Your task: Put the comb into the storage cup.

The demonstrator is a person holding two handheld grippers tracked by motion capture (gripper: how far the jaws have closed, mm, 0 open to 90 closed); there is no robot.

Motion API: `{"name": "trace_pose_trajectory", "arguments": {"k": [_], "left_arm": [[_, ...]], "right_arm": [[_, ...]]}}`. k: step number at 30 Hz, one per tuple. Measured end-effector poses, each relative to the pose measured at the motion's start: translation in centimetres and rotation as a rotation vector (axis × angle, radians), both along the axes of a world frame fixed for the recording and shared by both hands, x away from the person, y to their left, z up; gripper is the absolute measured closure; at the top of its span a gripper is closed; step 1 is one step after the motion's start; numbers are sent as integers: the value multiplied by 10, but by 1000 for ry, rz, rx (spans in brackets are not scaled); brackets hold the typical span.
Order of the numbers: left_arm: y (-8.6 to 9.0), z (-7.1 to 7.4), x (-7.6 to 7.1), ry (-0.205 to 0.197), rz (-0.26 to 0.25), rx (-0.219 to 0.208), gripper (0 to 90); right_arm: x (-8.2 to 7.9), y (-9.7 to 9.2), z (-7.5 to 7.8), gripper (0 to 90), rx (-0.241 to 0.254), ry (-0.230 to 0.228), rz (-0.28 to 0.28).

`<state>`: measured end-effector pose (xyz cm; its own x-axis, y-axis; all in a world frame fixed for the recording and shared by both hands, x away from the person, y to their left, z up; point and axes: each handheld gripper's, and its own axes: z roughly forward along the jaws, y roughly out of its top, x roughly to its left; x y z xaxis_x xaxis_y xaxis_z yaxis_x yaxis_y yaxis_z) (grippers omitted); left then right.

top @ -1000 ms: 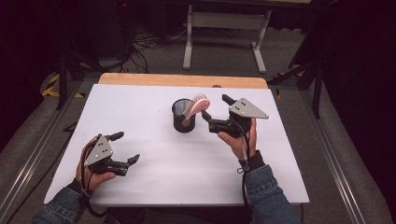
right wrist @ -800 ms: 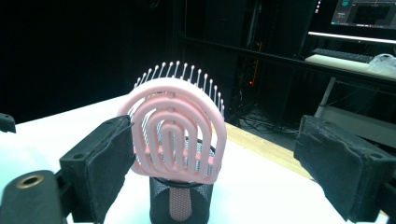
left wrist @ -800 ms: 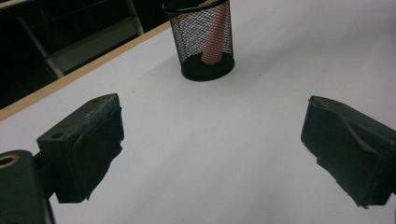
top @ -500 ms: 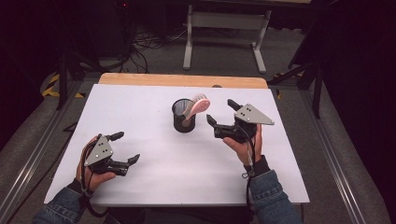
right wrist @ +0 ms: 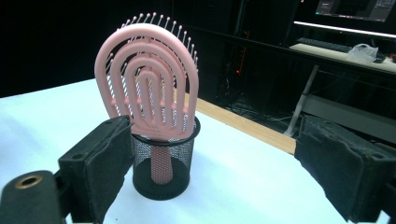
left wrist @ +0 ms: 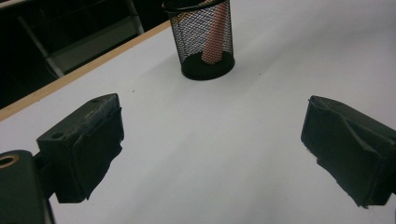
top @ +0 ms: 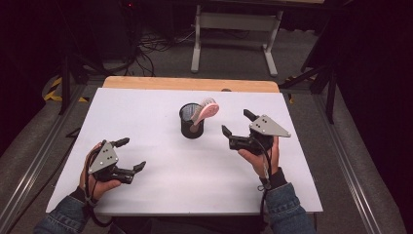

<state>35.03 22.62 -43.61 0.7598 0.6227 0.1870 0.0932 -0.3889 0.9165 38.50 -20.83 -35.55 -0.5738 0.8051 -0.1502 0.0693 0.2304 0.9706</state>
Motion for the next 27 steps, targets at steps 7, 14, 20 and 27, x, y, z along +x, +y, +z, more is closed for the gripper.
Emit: {"name": "trace_pose_trajectory", "arguments": {"k": [7,14,20,27], "left_arm": [[0,0,0,-1,-1,0,67],[-1,0,0,1,-3,0,67],[-1,0,0,3,-6,-1,67],[-1,0,0,2,-7,-2,67]], "right_arm": [[-3,-1,-5,116,-26,3,-1],[-6,-2,-10,114,-47,6,1],[-7,-2,-18,114,-61,18,2],[-10,0,-28,114,-94,20,16]]}}
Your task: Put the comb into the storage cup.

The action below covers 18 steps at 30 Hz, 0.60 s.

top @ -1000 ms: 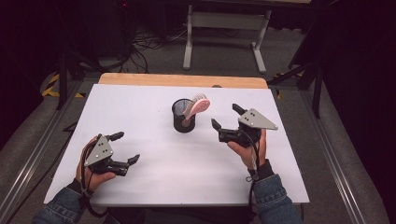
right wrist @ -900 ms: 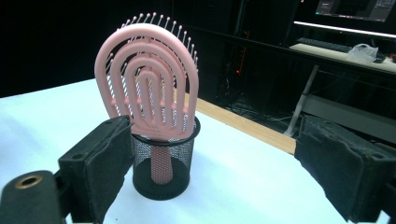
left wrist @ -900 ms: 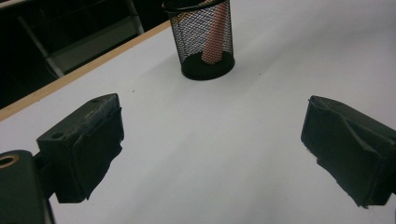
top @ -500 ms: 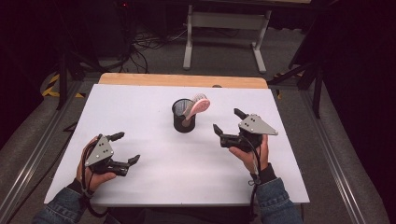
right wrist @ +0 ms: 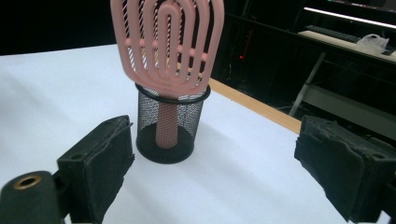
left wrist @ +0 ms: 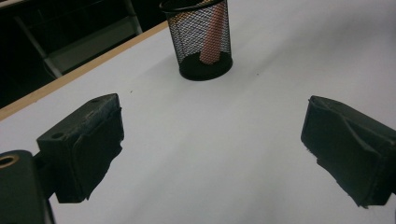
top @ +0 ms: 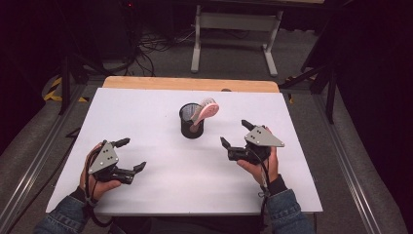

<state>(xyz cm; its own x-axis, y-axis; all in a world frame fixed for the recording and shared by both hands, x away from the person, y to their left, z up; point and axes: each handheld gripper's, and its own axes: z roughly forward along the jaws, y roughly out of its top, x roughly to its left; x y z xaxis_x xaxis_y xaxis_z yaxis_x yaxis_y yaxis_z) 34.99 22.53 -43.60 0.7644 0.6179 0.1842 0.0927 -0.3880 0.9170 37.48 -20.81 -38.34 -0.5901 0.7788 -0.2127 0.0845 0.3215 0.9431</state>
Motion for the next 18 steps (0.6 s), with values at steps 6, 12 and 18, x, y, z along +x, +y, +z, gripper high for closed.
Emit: {"name": "trace_pose_trajectory", "arguments": {"k": [6,12,18], "left_arm": [[0,1,-1,-6,-1,0,67],[0,1,0,-6,-1,1,67],[0,1,1,-5,-2,2,66]], "right_arm": [[-3,-6,-8,98,2,3,2],[-6,-13,-16,79,-6,15,1],[-9,-20,-28,53,-30,38,-15]]}}
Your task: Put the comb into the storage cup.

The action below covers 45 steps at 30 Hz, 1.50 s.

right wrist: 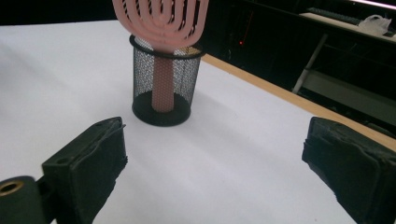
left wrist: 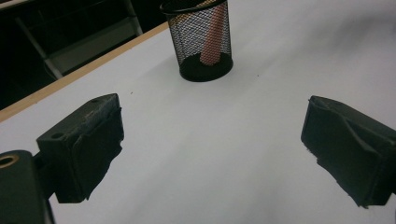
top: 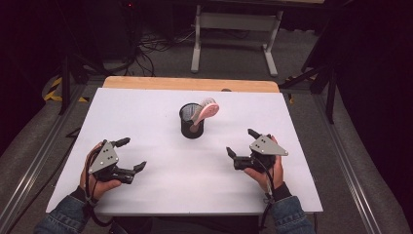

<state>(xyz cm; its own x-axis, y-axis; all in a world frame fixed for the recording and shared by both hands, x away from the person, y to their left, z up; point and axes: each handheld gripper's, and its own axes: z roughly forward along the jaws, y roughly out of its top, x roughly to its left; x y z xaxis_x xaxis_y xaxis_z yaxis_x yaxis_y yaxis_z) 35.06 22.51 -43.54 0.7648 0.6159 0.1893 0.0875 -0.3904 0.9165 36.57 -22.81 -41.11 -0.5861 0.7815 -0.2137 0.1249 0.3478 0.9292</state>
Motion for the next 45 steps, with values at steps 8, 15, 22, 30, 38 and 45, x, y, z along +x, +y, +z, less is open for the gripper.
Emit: {"name": "trace_pose_trajectory", "arguments": {"k": [8,15,22,30,38,45], "left_arm": [[0,1,0,3,-5,-17,67],[2,4,-1,-11,17,-28,64],[1,3,-1,-13,15,-21,62],[0,2,-3,-13,-3,-16,59],[1,3,-3,-17,-10,-19,60],[0,2,-3,-13,-11,-15,61]], "right_arm": [[-5,-5,-10,50,-8,33,-13],[-5,-9,-13,46,4,44,-14],[-7,-13,-19,32,-37,53,-18],[-10,-20,-25,25,-54,56,-29],[-11,-15,-24,25,-60,43,-22],[-12,-16,-23,25,-53,38,-23]]}}
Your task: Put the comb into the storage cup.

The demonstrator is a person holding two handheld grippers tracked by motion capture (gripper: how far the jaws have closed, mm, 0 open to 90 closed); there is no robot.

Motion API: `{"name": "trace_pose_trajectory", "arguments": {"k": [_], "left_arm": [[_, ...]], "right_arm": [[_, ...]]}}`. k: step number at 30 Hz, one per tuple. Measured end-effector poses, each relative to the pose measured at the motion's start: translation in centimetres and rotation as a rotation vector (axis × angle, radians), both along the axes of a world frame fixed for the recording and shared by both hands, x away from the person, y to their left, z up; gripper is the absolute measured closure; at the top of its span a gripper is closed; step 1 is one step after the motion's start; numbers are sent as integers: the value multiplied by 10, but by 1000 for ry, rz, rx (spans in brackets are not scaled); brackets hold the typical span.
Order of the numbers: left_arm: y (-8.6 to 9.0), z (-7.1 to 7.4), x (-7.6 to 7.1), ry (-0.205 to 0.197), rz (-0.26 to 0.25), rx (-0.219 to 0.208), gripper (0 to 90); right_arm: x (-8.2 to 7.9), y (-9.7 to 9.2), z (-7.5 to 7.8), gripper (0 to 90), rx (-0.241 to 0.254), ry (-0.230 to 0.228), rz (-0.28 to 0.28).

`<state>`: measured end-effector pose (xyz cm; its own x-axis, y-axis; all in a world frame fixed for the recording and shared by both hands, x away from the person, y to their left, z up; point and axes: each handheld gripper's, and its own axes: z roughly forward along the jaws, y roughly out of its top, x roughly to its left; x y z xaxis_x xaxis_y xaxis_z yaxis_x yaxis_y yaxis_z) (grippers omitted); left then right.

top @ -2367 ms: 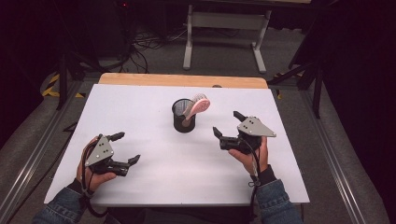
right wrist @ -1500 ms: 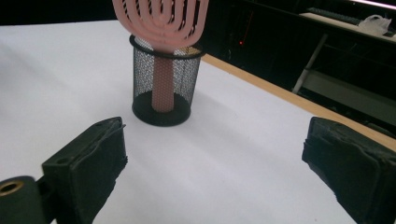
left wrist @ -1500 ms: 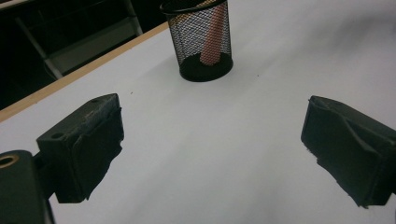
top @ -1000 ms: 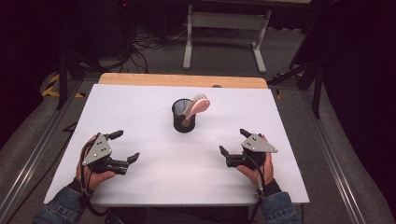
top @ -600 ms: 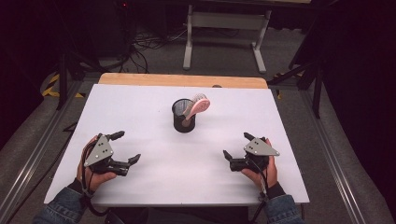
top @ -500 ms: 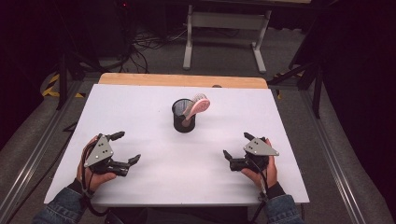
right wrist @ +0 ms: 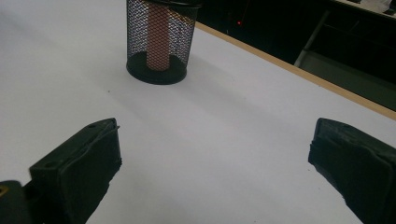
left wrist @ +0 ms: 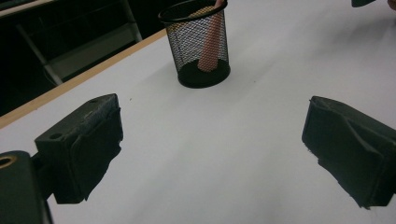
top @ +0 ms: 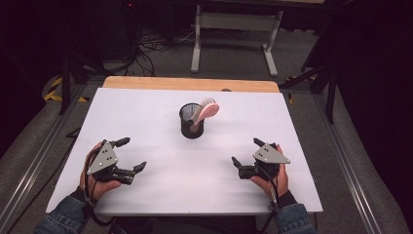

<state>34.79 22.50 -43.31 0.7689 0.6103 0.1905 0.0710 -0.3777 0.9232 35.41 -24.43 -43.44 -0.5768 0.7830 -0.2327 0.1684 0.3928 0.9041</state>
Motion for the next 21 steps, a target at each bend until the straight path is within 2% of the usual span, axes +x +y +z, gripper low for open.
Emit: {"name": "trace_pose_trajectory", "arguments": {"k": [21], "left_arm": [[-3,-1,4,7,-2,9,61]], "right_arm": [[-1,-2,1,24,7,-9,-2]]}}
